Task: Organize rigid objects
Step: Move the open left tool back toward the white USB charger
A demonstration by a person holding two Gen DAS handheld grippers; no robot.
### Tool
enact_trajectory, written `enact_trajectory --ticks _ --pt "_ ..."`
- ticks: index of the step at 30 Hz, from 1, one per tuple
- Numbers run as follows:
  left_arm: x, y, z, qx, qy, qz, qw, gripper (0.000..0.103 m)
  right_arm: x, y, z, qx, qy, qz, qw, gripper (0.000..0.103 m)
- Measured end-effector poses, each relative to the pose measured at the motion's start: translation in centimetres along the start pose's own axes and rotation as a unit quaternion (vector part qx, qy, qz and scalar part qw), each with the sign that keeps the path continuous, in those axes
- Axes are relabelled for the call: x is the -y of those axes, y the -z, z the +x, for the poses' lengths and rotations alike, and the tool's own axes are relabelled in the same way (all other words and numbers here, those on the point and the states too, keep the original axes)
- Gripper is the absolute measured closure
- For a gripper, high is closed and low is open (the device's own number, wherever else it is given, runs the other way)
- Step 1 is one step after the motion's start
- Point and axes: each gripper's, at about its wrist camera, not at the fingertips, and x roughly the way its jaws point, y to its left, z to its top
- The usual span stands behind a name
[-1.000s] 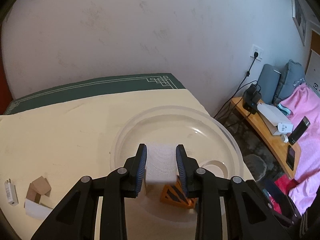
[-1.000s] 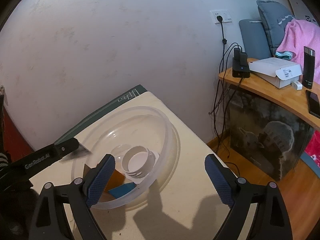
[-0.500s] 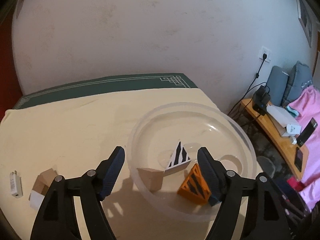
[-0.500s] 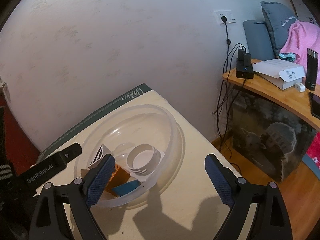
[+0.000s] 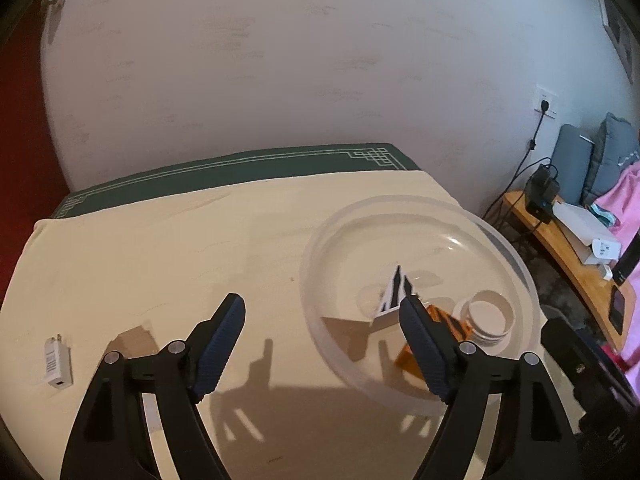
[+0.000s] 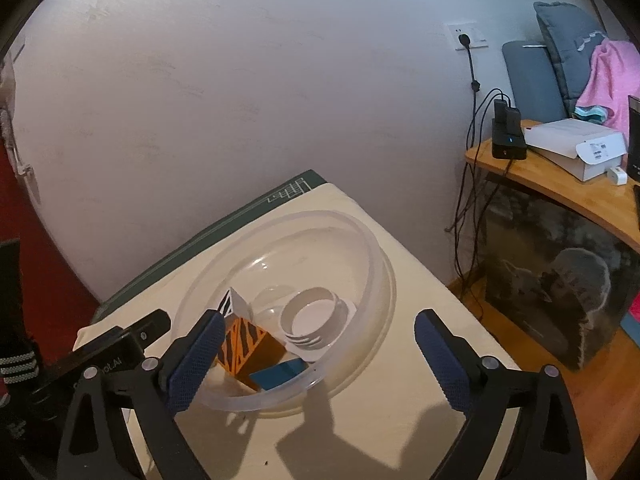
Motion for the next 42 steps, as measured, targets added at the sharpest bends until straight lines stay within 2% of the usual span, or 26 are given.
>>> enact_trajectory --ticks 19,42 --pt "-2.3 1.9 -2.5 0.027 -0.061 0.016 0.9976 0.023 -0.5 0.5 0.3 -0.005 -0.004 -0.017 1.0 0.005" --pt "-7.3 4.1 -4.7 0.025 -0.086 -0.023 0.9958 0.023 -1.2 1.4 0.7 -0.012 -0.012 -0.045 0.999 0.005"
